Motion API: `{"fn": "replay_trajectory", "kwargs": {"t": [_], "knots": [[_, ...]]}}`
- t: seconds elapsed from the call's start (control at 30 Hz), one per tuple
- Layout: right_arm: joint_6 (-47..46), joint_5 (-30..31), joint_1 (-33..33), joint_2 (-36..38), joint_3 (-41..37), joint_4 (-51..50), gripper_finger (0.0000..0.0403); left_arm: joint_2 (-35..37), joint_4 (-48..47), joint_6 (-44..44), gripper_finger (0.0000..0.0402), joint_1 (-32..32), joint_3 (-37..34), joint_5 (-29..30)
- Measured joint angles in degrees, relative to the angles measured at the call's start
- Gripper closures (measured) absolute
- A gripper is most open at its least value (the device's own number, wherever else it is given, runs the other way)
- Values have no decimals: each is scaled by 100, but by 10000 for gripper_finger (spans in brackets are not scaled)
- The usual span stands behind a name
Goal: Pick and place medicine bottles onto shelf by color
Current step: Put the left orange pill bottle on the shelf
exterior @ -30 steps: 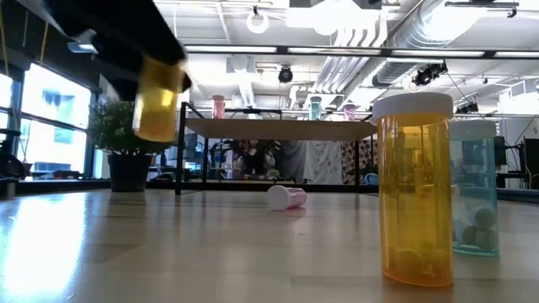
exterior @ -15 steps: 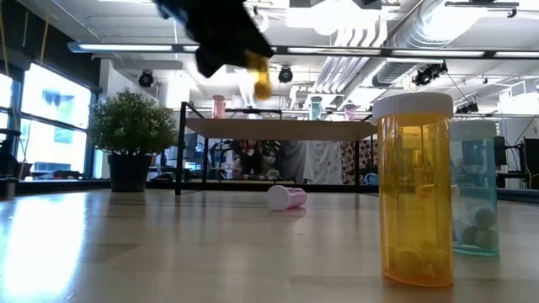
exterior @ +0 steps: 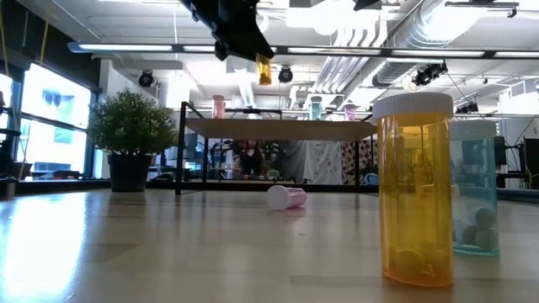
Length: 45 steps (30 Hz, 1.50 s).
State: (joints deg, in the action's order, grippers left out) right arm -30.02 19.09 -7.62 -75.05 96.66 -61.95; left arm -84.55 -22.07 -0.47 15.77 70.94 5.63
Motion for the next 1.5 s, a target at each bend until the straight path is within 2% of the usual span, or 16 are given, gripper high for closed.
{"fn": "replay_trajectory", "kwargs": {"t": [0.43, 0.63, 0.8, 1.07, 1.23, 1.5], "knots": [[-15, 31, 0, -196, 0, 68, 157, -7, -79, 1171, 287, 1530, 475, -44], [-122, 40, 1, -199, 0, 98, 157, -31, -67, 1458, 287, 2041, 746, -182], [-314, 348, 0, -199, 0, 101, 157, -129, -34, 1593, 287, 2347, 1072, -384], [-466, 492, 0, -199, 0, 105, 157, -517, -69, 1416, 287, 2586, 1459, -566], [-511, 492, 0, -197, 0, 103, 157, -573, -174, 1040, 287, 2568, 1466, -735], [-605, 498, 0, -197, 0, 104, 157, -764, -305, 930, 287, 2551, 1466, -1008]]}}
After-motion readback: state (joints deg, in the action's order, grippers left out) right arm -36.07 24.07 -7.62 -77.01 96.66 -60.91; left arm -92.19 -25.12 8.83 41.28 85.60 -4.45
